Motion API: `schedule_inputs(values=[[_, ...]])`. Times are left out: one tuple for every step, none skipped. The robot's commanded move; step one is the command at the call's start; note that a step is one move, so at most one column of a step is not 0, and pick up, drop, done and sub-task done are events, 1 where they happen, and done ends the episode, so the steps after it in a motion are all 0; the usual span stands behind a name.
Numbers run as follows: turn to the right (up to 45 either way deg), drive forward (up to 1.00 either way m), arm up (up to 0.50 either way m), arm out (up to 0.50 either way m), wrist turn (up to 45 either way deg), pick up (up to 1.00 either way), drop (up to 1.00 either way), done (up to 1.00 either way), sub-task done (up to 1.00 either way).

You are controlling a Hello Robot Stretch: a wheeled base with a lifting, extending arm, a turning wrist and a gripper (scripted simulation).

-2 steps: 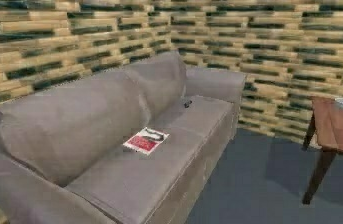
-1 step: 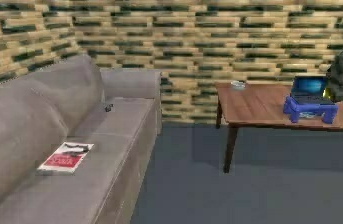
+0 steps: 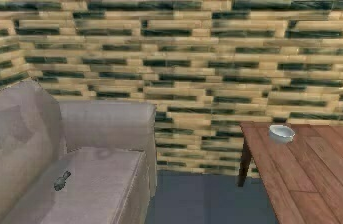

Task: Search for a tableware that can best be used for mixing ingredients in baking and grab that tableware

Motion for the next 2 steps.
schedule_inputs(values=[[6.0,0.0,0.0,0.0,0.0,0.0,0.0,0.0,0.0],[0.0,0.4,0.0,0.0,0.0,0.0,0.0,0.0,0.0]])
